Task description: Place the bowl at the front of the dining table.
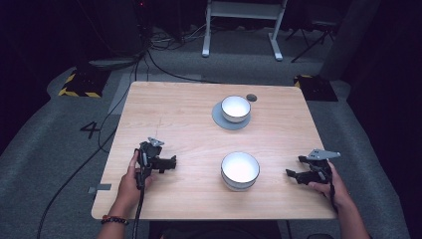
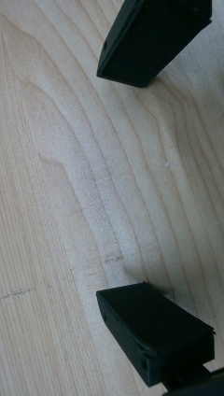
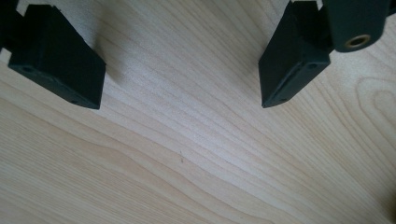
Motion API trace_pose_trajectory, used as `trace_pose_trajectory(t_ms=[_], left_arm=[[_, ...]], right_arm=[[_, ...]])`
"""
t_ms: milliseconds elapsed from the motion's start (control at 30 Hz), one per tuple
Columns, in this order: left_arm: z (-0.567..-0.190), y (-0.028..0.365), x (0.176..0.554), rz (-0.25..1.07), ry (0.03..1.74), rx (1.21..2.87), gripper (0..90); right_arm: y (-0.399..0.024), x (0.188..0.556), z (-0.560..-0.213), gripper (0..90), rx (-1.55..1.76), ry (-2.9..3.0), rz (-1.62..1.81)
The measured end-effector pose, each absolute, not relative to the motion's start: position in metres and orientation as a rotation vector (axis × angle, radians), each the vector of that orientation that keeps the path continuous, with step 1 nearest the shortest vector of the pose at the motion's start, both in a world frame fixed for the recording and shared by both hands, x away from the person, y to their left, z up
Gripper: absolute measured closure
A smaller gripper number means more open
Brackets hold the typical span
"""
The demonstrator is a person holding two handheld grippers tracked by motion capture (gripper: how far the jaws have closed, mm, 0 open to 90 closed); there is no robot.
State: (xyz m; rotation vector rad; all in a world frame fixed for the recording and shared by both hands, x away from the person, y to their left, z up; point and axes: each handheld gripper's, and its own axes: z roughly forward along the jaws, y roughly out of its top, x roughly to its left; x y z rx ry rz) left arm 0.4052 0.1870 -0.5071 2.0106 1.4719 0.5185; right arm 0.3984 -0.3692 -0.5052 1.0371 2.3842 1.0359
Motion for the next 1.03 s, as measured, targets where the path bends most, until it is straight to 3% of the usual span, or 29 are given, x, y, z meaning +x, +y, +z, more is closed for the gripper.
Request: trace_pose_trajectory(t_ms=[1033], left_arm=[[-0.5069, 0.1871, 0.4060, 0.509, 1.463, 2.018, 0.0]], right_arm=[[-0.3688, 0.3977, -0.5052, 15.5, 1.040, 2.381, 1.039]])
